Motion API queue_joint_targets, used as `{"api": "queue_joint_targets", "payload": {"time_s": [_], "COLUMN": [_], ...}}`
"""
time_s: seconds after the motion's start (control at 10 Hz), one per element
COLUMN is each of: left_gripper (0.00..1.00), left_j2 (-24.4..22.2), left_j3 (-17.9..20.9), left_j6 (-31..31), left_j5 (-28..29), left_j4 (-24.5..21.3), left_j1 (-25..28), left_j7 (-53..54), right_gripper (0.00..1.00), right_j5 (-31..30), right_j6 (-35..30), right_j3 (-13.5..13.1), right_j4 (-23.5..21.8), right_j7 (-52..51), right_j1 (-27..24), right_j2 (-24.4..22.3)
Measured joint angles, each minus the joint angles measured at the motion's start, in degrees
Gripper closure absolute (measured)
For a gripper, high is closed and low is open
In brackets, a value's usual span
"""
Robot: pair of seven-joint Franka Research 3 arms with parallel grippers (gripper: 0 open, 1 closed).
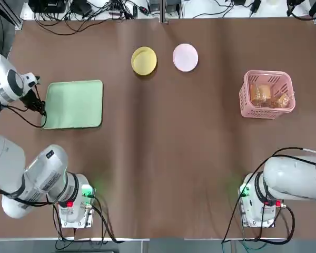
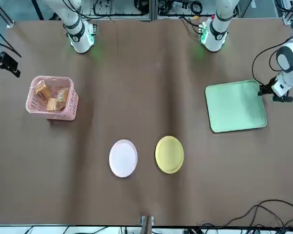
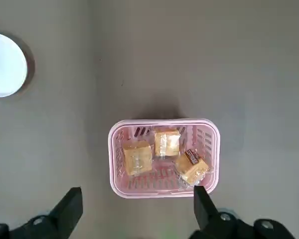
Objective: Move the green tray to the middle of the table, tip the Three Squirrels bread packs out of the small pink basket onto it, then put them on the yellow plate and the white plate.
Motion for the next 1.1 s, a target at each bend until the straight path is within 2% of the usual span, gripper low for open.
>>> {"api": "queue_joint_targets", "payload": {"time_s": [0.3,0.6,0.9,1.1], "left_gripper": [0.94,0.94,0.94,0.94], "left_j2": [0.1,0.1,0.8,2.0], "left_j3": [-5.1,-13.7,-25.1,-34.5], "left_j6": [-0.9,-3.2,-4.2,-4.3], "left_j5": [0.0,0.0,0.0,0.0], "left_j4": [-1.0,-1.2,-1.6,-1.6], "left_j1": [-0.2,-0.3,-0.5,-0.7], "left_j7": [1.3,-2.0,-17.4,-31.4], "right_gripper": [0.01,0.01,0.01,0.01], "right_j5": [0.0,0.0,0.0,0.0], "right_j6": [0.1,0.1,0.1,0.1], "right_j3": [0.0,0.0,0.0,0.0], "right_j4": [0.0,0.0,0.0,0.0], "right_j7": [0.0,0.0,0.0,0.0], "right_j1": [0.0,0.0,0.0,0.0], "right_j2": [0.0,0.0,0.0,0.0]}}
